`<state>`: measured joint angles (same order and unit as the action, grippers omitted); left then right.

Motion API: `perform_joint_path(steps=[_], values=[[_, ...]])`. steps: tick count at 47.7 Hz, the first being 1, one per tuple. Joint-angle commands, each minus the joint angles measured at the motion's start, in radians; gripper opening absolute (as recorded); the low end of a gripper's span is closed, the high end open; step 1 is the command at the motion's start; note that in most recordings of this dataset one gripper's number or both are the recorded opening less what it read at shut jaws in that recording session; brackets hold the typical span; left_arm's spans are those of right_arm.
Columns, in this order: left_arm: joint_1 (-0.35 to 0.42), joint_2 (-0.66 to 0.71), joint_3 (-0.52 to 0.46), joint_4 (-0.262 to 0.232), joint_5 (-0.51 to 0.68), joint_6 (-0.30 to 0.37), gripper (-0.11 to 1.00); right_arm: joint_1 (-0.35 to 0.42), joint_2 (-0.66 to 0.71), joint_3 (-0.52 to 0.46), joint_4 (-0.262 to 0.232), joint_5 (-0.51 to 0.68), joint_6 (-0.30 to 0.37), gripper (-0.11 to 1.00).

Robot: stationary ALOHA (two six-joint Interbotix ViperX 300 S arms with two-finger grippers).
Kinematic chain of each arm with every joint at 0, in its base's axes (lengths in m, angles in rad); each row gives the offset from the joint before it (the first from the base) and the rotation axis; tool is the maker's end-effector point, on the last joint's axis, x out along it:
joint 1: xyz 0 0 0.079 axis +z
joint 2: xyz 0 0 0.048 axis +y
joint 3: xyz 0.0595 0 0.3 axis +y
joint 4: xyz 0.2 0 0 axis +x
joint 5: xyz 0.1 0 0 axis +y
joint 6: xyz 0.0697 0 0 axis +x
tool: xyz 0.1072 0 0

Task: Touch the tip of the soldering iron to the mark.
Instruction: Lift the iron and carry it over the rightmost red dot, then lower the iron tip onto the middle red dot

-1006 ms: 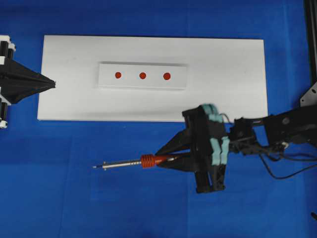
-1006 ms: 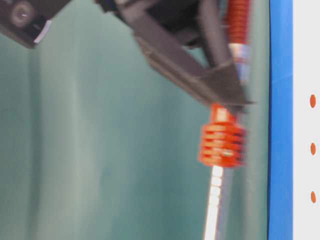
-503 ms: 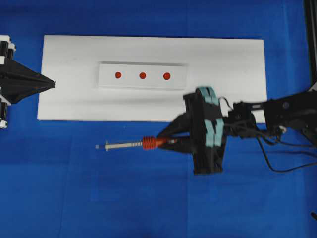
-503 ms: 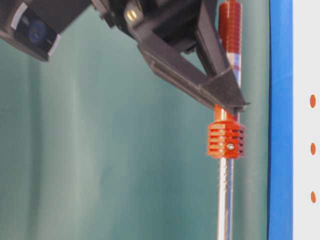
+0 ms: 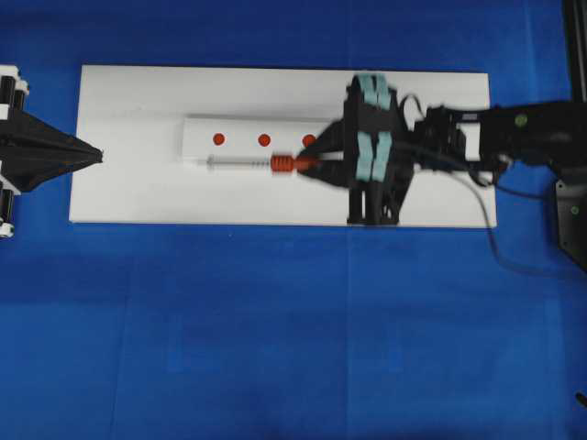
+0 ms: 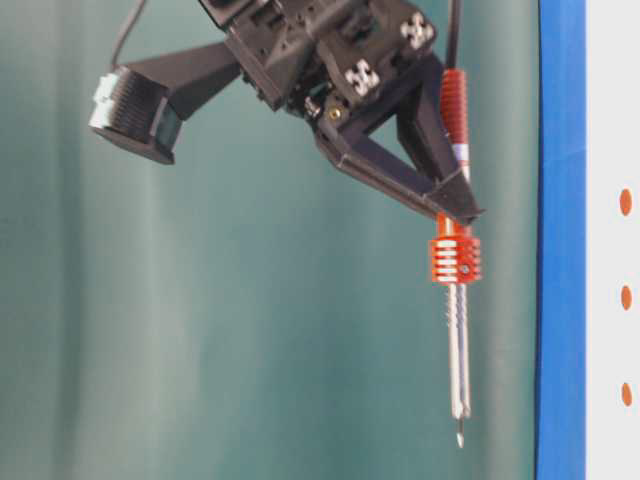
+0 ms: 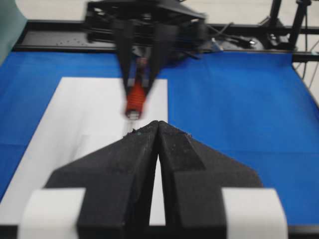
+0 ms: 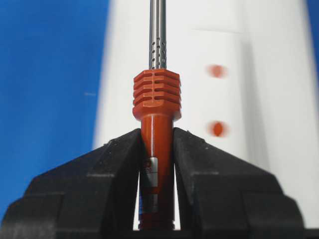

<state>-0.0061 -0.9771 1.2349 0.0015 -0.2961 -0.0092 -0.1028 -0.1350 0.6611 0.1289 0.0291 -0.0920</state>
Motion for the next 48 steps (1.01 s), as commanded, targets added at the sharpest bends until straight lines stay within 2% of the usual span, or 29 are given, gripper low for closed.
perform_joint_path(steps=[1,7,13,26,37,48], values=[[0.0,0.003,-0.009,0.0,-0.006,-0.002,0.0,-0.044,-0.032,-0.034,-0.04,0.006,-0.002,0.06],[0.0,0.005,-0.009,0.0,-0.006,-0.002,0.0,-0.092,-0.031,-0.052,-0.087,0.032,-0.002,0.06],[0.002,0.005,-0.009,0.0,-0.005,-0.002,0.0,-0.109,-0.031,-0.064,-0.114,0.051,-0.002,0.06],[0.0,0.005,-0.009,0.0,-0.005,0.0,0.0,-0.11,-0.031,-0.066,-0.118,0.104,-0.002,0.06],[0.0,0.006,-0.009,0.0,-0.003,0.0,0.0,-0.115,-0.032,-0.072,-0.118,0.275,0.0,0.06],[0.002,0.009,-0.006,0.0,-0.003,0.0,0.0,-0.117,-0.032,-0.08,-0.118,0.336,0.0,0.06]])
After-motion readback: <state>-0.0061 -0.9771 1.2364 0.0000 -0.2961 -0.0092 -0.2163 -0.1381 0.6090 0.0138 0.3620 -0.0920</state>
